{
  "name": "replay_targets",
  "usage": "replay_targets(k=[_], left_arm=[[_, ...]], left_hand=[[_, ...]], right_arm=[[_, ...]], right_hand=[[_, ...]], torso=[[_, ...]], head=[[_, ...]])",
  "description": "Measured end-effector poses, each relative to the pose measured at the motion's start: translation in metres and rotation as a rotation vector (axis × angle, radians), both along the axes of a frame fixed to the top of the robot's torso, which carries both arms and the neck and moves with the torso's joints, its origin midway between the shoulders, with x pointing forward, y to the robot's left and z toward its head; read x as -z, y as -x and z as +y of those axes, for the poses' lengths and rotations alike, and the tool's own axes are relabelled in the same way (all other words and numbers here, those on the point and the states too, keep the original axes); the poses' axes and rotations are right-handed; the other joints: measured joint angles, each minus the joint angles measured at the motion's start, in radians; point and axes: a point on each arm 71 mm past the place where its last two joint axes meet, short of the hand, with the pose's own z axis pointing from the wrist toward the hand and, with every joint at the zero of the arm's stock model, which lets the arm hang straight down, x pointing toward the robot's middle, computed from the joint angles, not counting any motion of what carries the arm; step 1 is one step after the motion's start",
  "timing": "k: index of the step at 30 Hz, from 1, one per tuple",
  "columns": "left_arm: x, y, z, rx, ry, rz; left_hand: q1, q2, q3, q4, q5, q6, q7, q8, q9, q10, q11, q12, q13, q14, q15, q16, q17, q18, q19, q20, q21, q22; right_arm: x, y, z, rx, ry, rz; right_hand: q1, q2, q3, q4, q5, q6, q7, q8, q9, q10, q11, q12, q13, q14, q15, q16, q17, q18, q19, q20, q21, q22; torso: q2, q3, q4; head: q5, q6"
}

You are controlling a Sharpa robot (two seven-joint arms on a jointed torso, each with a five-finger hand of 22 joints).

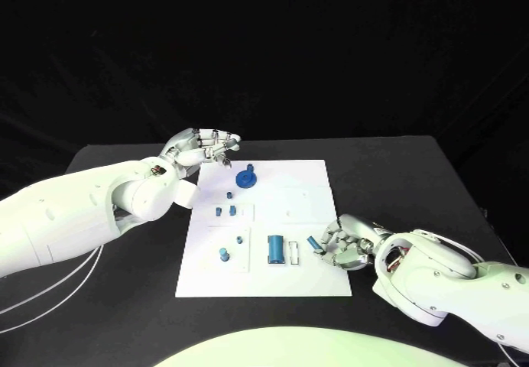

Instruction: Assemble the parts on the task board

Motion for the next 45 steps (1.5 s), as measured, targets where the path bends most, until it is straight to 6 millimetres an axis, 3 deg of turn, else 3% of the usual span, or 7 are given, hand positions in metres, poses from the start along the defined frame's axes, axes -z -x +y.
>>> replay_targets(k=[4, 9, 27, 39, 45], left_arm=[[0.000, 0.000, -0.001, 0.001, 0.000, 0.000], [0.000, 0.000, -0.003, 0.004, 0.002, 0.000], [0.000, 0.000, -0.005, 0.006, 0.003, -0.001], [0.000, 0.000, -0.004, 0.002, 0.000, -0.001], [0.000, 0.000, -0.003, -0.001, -0.004, 0.002]], left_hand=[[0.000, 0.000, 0.000, 0.000, 0.000, 0.000, 0.000, 0.000, 0.000, 0.000, 0.000, 0.000, 0.000, 0.000, 0.000, 0.000, 0.000, 0.000, 0.000, 0.000, 0.000, 0.000], [0.000, 0.000, 0.000, 0.000, 0.000, 0.000, 0.000, 0.000, 0.000, 0.000, 0.000, 0.004, 0.000, -0.004, 0.004, 0.000, 0.000, 0.000, 0.000, 0.000, 0.000, 0.000], [0.004, 0.004, 0.000, 0.000, 0.000, -0.007, 0.000, 0.000, 0.000, 0.000, 0.000, 0.004, -0.001, -0.004, 0.004, 0.004, -0.001, 0.000, 0.000, 0.000, 0.000, 0.000], [0.004, 0.004, 0.000, 0.000, 0.000, -0.007, 0.000, 0.000, 0.000, 0.000, 0.000, 0.004, -0.001, -0.004, 0.004, 0.004, -0.001, 0.000, 0.000, 0.000, 0.000, 0.000], [0.004, 0.004, 0.000, 0.000, 0.000, -0.007, 0.000, 0.000, 0.000, 0.000, 0.000, 0.004, -0.001, -0.004, 0.004, 0.004, -0.001, 0.000, 0.000, 0.000, 0.000, 0.000]], right_arm=[[0.008, 0.002, 0.007, 0.009, -0.026, 0.042], [0.015, 0.004, 0.016, 0.016, -0.054, 0.077], [0.026, 0.000, 0.031, 0.052, -0.112, 0.111], [0.027, -0.002, 0.033, 0.054, -0.120, 0.114], [0.027, -0.002, 0.033, 0.051, -0.123, 0.116]], right_hand=[[-0.027, 0.006, 0.005, 0.000, 0.000, 0.000, 0.000, 0.000, 0.001, 0.000, 0.000, 0.000, 0.000, 0.000, 0.000, 0.000, 0.000, 0.000, 0.000, 0.000, -0.003, 0.000], [-0.088, 0.009, 0.063, -0.052, -0.002, 0.005, 0.003, -0.001, 0.002, 0.000, 0.000, 0.000, 0.000, 0.000, 0.000, 0.000, 0.000, 0.000, 0.000, 0.000, -0.004, 0.000], [-0.097, 0.016, 0.058, -0.061, -0.006, 0.007, 0.004, -0.007, 0.002, -0.003, -0.003, 0.000, 0.000, 0.004, -0.003, 0.000, 0.000, 0.000, 0.000, 0.000, -0.012, 0.000], [-0.108, 0.009, 0.050, -0.070, -0.006, 0.008, 0.003, -0.009, -0.001, -0.003, -0.003, 0.000, 0.000, 0.004, -0.003, 0.000, 0.000, 0.000, 0.000, 0.000, -0.024, 0.001], [-0.147, -0.003, -0.004, -0.055, -0.006, 0.032, -0.013, -0.009, -0.002, -0.003, -0.003, -0.003, 0.000, 0.004, -0.003, 0.000, 0.000, 0.000, 0.000, 0.000, -0.024, 0.001]], torso=[[0.000, -0.0005, -0.0001], [0.000, 0.0001, -0.0001], [0.000, 0.0012, -0.0013], [0.001, 0.0018, -0.0009], [0.000, 0.0017, -0.0008]], head=[[-0.001, 0.001], [-0.005, 0.003], [-0.020, 0.002], [-0.019, -0.001], [-0.019, -0.004]])
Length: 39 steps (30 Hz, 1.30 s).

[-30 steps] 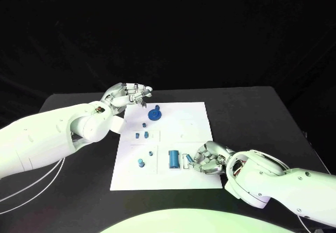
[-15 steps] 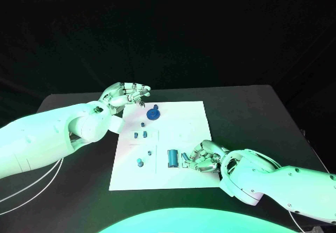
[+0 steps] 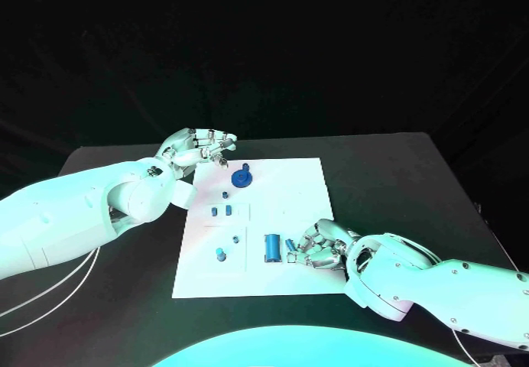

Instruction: Assemble the parts on the task board

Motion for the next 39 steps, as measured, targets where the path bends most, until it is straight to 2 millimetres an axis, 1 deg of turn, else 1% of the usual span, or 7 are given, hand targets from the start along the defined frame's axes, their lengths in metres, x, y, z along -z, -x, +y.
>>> replay_targets(k=[7, 11, 19, 24, 27, 35, 39], left_arm=[[0.0003, 0.0000, 0.0003, -0.002, -0.003, 0.004], [0.0005, -0.0001, 0.0005, -0.002, -0.005, 0.006], [0.0007, 0.0000, 0.0011, -0.003, -0.007, 0.008], [0.0007, 0.0000, 0.0013, -0.003, -0.008, 0.008], [0.0007, 0.0000, 0.0013, -0.002, -0.009, 0.008], [0.0007, 0.0000, 0.0012, -0.002, -0.009, 0.008], [0.0007, 0.0000, 0.0013, -0.002, -0.010, 0.008]], left_hand=[[0.000, 0.000, 0.000, 0.000, 0.000, 0.000, 0.000, 0.000, 0.000, 0.000, 0.000, 0.000, 0.000, 0.000, 0.000, 0.000, 0.000, 0.000, 0.000, 0.000, 0.000, 0.000], [0.000, 0.000, 0.000, 0.000, 0.000, 0.000, 0.000, 0.000, 0.000, 0.000, 0.000, 0.000, 0.000, 0.000, 0.000, 0.000, 0.000, 0.000, 0.000, 0.000, 0.000, 0.000], [0.000, 0.000, 0.000, 0.000, 0.000, 0.000, 0.000, 0.000, 0.000, 0.000, 0.000, 0.000, 0.000, 0.000, 0.000, 0.000, 0.000, 0.000, 0.000, 0.000, 0.000, 0.000], [0.005, 0.005, 0.000, 0.000, 0.000, -0.004, -0.004, 0.000, 0.000, 0.000, 0.000, 0.000, -0.002, 0.000, 0.000, 0.000, -0.001, 0.000, 0.000, 0.000, 0.000, 0.000], [0.005, 0.005, 0.000, 0.000, 0.000, -0.003, -0.004, 0.000, 0.000, 0.000, 0.000, 0.000, -0.001, 0.000, 0.000, 0.000, -0.001, 0.000, 0.000, 0.000, 0.000, 0.000], [0.005, 0.005, 0.000, 0.000, 0.000, -0.003, -0.004, 0.000, 0.000, 0.000, 0.000, 0.000, -0.001, 0.000, 0.000, 0.000, -0.001, 0.000, 0.000, 0.000, 0.000, 0.000], [0.005, 0.005, 0.000, 0.000, 0.000, -0.003, -0.004, 0.000, 0.000, 0.000, 0.000, 0.000, -0.001, 0.000, 0.000, 0.000, -0.001, 0.000, 0.000, 0.000, 0.000, 0.000]], right_arm=[[-0.0003, 0.0007, 0.0004, -0.003, -0.002, 0.001], [-0.0005, 0.0009, 0.0005, -0.003, -0.002, 0.002], [-0.0008, 0.0014, 0.0007, -0.006, -0.003, 0.002], [-0.0008, 0.0013, 0.0006, -0.008, 0.001, 0.001], [-0.0007, 0.0013, 0.0007, -0.010, 0.003, 0.001], [-0.0006, 0.0017, 0.0013, -0.015, 0.005, 0.004], [-0.0005, 0.0019, 0.0012, -0.016, 0.006, 0.005]], right_hand=[[-0.024, -0.003, -0.032, 0.007, 0.001, 0.005, -0.004, -0.009, -0.005, 0.000, 0.000, -0.001, 0.000, 0.000, 0.000, 0.000, 0.000, 0.000, 0.000, 0.000, -0.004, 0.000], [-0.035, -0.005, -0.043, 0.007, 0.001, 0.006, 0.001, -0.009, -0.006, 0.000, 0.000, -0.001, 0.000, 0.000, 0.000, 0.000, 0.000, 0.000, 0.000, 0.000, -0.004, 0.000], [-0.048, -0.004, -0.058, 0.009, 0.001, 0.006, 0.002, -0.015, -0.010, 0.000, 0.000, -0.001, 0.000, 0.000, 0.000, 0.000, 0.000, 0.000, 0.000, 0.000, -0.008, 0.000], [-0.036, 0.019, -0.058, 0.001, 0.001, 0.006, 0.002, -0.015, -0.010, 0.000, 0.000, -0.001, 0.000, 0.000, 0.000, 0.000, 0.000, 0.000, 0.000, 0.000, -0.008, 0.000], [-0.033, 0.023, -0.058, 0.000, 0.001, 0.006, 0.002, -0.015, -0.010, 0.000, 0.000, -0.001, 0.000, 0.000, 0.000, 0.000, 0.000, 0.000, 0.000, 0.000, -0.011, 0.000], [-0.033, 0.022, -0.072, 0.003, 0.001, 0.005, 0.002, -0.019, -0.010, 0.000, 0.000, -0.005, 0.000, 0.000, 0.000, 0.000, 0.000, 0.000, 0.000, 0.000, -0.016, 0.000], [-0.045, 0.010, -0.089, 0.009, 0.001, 0.008, 0.006, -0.021, -0.012, 0.000, 0.000, -0.005, 0.000, 0.000, 0.000, 0.000, 0.000, 0.000, 0.000, 0.000, -0.019, 0.000]], torso=[[0.000, -0.0001, 0.0001], [0.000, -0.0002, 0.0000], [0.000, -0.0001, 0.0000], [0.000, -0.0005, 0.0000], [0.000, -0.0005, 0.0000], [0.000, -0.0005, 0.0000], [0.000, -0.0005, 0.0004]], head=[[0.000, -0.001], [0.000, -0.001], [-0.002, -0.002], [-0.003, -0.003], [-0.004, -0.004], [-0.005, -0.004], [-0.006, -0.004]])
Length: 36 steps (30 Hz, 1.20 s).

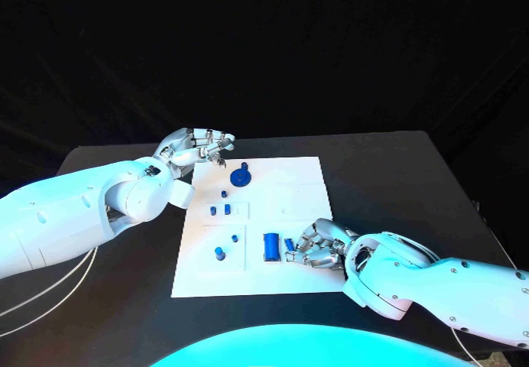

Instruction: Assemble the parts on the task board

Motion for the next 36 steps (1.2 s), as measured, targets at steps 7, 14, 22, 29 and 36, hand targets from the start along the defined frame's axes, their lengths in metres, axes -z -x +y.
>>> replay_targets(k=[7, 14, 22, 29, 36], left_arm=[[0.0000, 0.0000, 0.0000, 0.000, 0.000, 0.000], [0.0000, -0.0001, -0.0001, 0.000, -0.001, 0.000], [0.0000, -0.0002, 0.0001, 0.000, -0.001, -0.002], [0.0000, -0.0003, 0.0001, 0.000, -0.001, -0.003], [0.0000, -0.0004, -0.0006, 0.001, -0.001, -0.005]], left_hand=[[0.000, 0.000, 0.000, 0.000, 0.000, 0.000, 0.000, 0.000, 0.000, 0.000, 0.000, 0.000, 0.000, 0.000, 0.000, 0.000, 0.000, 0.000, 0.000, 0.000, 0.000, 0.000], [0.000, 0.000, 0.000, 0.000, 0.000, 0.000, 0.000, 0.000, 0.000, 0.000, 0.000, 0.000, 0.000, 0.000, 0.000, 0.000, 0.000, 0.000, 0.000, 0.000, 0.000, 0.000], [0.000, 0.000, 0.000, 0.000, 0.000, 0.000, 0.000, 0.000, 0.000, -0.004, 0.004, 0.000, -0.001, 0.000, 0.000, 0.000, -0.001, 0.000, 0.000, 0.000, 0.000, 0.000], [0.000, 0.000, 0.000, 0.000, 0.000, 0.000, 0.000, 0.000, 0.000, -0.004, 0.004, 0.000, -0.001, 0.000, 0.000, 0.000, -0.001, 0.000, 0.000, 0.000, 0.000, 0.000], [0.000, 0.000, 0.000, 0.000, 0.000, 0.000, 0.000, 0.000, 0.000, -0.004, 0.004, 0.000, -0.001, 0.000, 0.000, 0.000, -0.001, 0.000, 0.000, 0.000, 0.000, 0.000]], right_arm=[[0.0001, 0.0001, 0.0000, -0.002, 0.001, 0.001], [-0.0003, 0.0008, 0.0011, -0.005, -0.001, 0.003], [-0.0014, 0.0023, -0.0010, -0.007, -0.003, 0.006], [-0.0018, 0.0046, -0.0038, -0.011, -0.008, 0.023], [-0.0009, 0.0059, -0.0043, -0.017, -0.014, 0.044]], right_hand=[[-0.017, -0.001, -0.016, 0.000, 0.000, 0.000, 0.000, -0.002, -0.001, 0.000, 0.000, -0.004, 0.000, 0.000, 0.000, 0.000, 0.000, 0.000, 0.000, 0.000, 0.000, 0.000], [-0.027, 0.001, -0.029, 0.001, 0.000, 0.000, 0.000, -0.002, -0.001, 0.000, 0.000, -0.004, 0.000, 0.000, 0.000, 0.000, 0.000, 0.000, 0.000, 0.000, -0.007, 0.000], [-0.027, 0.001, -0.031, -0.001, 0.000, 0.000, 0.000, -0.007, -0.004, 0.000, 0.000, -0.004, 0.000, 0.000, 0.000, 0.000, 0.000, 0.000, 0.000, 0.000, -0.007, 0.000], [-0.027, 0.001, -0.034, -0.004, 0.000, 0.000, 0.000, -0.007, -0.004, 0.000, 0.000, -0.004, 0.000, 0.000, 0.000, 0.000, 0.000, 0.000, 0.000, 0.000, -0.011, 0.000], [-0.027, 0.001, -0.034, -0.004, 0.000, 0.000, 0.000, -0.007, -0.004, 0.000, 0.000, -0.004, 0.000, 0.000, 0.000, 0.000, 0.000, 0.000, 0.000, 0.000, -0.011, 0.000]], torso=[[0.000, 0.0000, 0.0001], [0.000, 0.0000, 0.0002], [-0.001, 0.0011, 0.0002], [-0.001, 0.0010, -0.0004], [-0.001, 0.0008, -0.0006]], head=[[-0.001, -0.001], [0.003, -0.001], [0.005, 0.002], [0.007, 0.003], [0.007, 0.004]])
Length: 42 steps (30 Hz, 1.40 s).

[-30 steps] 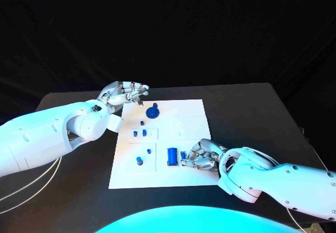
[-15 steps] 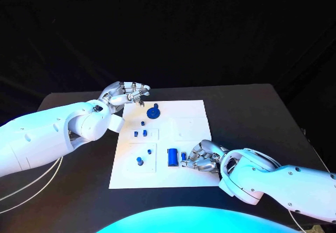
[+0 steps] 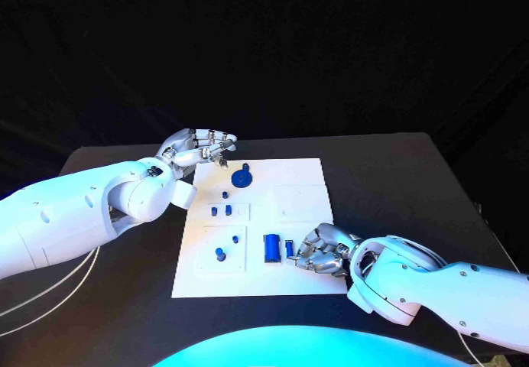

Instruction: Assemble the parts on the task board

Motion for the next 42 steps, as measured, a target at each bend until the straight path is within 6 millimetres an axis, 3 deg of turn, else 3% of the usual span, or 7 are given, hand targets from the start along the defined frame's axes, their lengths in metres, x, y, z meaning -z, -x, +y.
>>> replay_targets(k=[18, 42], left_arm=[[0.0000, -0.0001, 0.0003, 0.000, -0.001, -0.002], [0.0000, -0.0002, 0.0002, 0.001, -0.001, -0.003]], left_hand=[[0.000, 0.000, 0.000, 0.000, 0.000, 0.000, 0.000, 0.000, 0.000, 0.000, 0.000, 0.000, 0.000, 0.000, 0.000, 0.000, 0.000, 0.000, 0.000, 0.000, 0.000, 0.000], [0.000, 0.000, 0.000, 0.000, 0.000, 0.000, 0.000, 0.000, 0.000, 0.000, 0.000, 0.000, -0.001, 0.000, 0.000, 0.000, 0.000, 0.000, 0.000, 0.000, 0.000, 0.000]], right_arm=[[0.0052, -0.0049, -0.0050, 0.011, 0.010, 0.021], [0.0066, -0.0096, 0.0000, 0.009, 0.003, 0.010]], right_hand=[[0.036, 0.025, 0.003, -0.003, 0.000, 0.002, -0.003, 0.000, 0.000, 0.000, 0.000, 0.000, 0.000, 0.000, 0.000, 0.000, 0.000, 0.000, 0.000, 0.000, 0.000, 0.001], [0.053, 0.036, 0.003, -0.003, -0.001, 0.004, -0.004, 0.000, 0.001, 0.000, 0.000, 0.000, 0.000, 0.000, 0.000, -0.001, 0.000, 0.000, 0.000, 0.000, 0.000, 0.001]], torso=[[0.001, -0.0012, 0.0009], [0.001, -0.0008, 0.0004]], head=[[0.002, 0.000], [0.003, -0.003]])
